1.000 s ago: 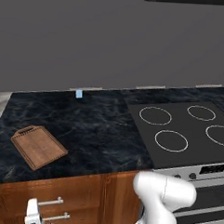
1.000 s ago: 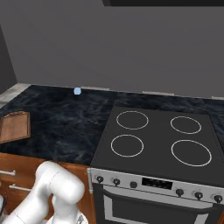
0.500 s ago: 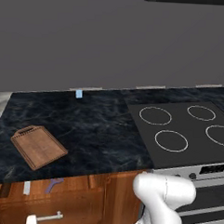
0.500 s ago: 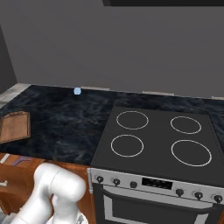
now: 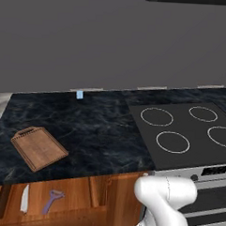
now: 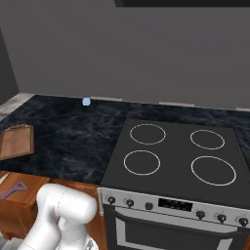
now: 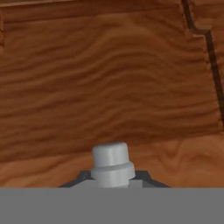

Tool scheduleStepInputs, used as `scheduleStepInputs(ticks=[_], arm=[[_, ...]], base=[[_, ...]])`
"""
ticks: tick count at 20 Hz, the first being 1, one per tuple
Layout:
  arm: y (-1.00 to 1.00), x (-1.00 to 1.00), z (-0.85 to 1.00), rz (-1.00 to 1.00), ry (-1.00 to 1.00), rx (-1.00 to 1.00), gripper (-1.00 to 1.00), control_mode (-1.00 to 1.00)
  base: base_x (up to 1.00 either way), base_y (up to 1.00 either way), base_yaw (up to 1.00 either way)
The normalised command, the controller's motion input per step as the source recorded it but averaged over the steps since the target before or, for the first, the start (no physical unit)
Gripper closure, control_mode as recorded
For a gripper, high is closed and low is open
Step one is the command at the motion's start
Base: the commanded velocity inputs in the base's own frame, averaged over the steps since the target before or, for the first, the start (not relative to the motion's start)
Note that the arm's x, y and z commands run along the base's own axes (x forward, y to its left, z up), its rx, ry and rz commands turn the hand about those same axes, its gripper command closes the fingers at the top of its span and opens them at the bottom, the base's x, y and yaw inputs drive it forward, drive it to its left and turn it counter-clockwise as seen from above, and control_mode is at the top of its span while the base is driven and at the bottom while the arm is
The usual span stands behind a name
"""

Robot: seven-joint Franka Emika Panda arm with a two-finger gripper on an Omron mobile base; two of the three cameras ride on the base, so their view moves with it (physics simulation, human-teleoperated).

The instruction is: Open the drawer on the left and place the cutting tools on the cutting board.

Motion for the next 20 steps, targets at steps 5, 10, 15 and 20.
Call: scheduleStepInputs(ticks=[5,10,15,20], arm=[[0.21,-0.9,0.0,0.0,0.0,0.02,1.0,-1.0],[0.19,-0.77,0.0,0.0,0.0,0.02,1.0,-1.0],[0.18,-0.63,0.0,0.0,0.0,0.02,-1.0,-1.0],[0.15,-0.31,0.0,0.0,0.09,0.04,-1.0,-1.0]], base=[[0.0,0.0,0.0],[0.0,0.0,0.0],[0.0,0.0,0.0],[0.0,0.0,0.0]])
